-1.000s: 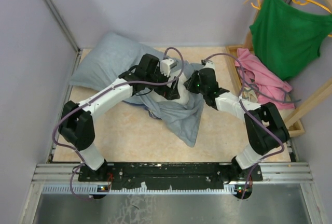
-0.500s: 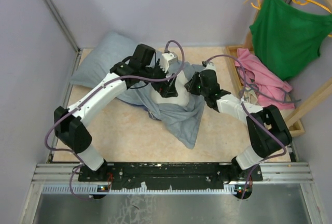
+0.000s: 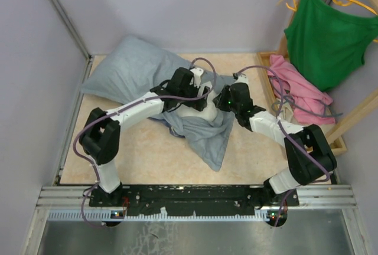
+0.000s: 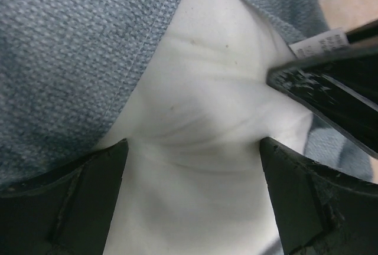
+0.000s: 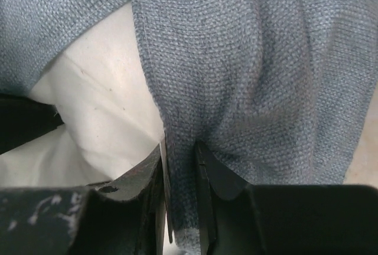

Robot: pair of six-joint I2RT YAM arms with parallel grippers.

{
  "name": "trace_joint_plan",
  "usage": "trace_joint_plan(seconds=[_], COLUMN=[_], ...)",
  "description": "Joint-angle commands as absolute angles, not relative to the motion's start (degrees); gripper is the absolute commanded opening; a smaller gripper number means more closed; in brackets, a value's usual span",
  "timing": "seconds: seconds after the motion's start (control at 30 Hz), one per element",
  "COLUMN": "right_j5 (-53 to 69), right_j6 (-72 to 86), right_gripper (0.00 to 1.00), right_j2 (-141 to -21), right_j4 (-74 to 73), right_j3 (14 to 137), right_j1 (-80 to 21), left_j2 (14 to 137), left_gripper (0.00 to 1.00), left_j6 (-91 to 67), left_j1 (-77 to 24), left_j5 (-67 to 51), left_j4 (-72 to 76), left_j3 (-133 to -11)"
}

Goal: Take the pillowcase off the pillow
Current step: Remove the pillow from the pillowcase.

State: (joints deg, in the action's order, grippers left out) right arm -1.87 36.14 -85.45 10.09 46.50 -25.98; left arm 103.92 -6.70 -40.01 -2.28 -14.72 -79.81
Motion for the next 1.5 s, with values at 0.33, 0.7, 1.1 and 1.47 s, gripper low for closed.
trace_joint_plan(seconds=[0.33,0.7,1.1,1.47], right_j5=[-4.24,1.03,-1.12,1.63], right_j6=[33.03,29.22,30.39,35.43], right_gripper=[0.99,0.99,0.69,0.18], right_j2=[-79.48,-76.72,-89.28,-93.75], right_j4=[0.71,6.8,3.67,4.27], right_j3=[44.05,47.01,58.4,54.83], right_j1=[-25.25,-22.68,-19.29,-10.79], left_j2=[112.33,105.87,101.57,92.27], left_gripper=[0.27,0.0,0.0,0.0], left_j6=[-8.89,-14.88,-14.68,-14.86], left_j1=[-44.12,-44.03,-44.03,-43.15], left_j5=[12.62,11.97,14.92,16.86], left_j4=[-3.21,2.07,0.07,-2.9], left_j3=[-68.47,-58.83,-56.52,-53.34])
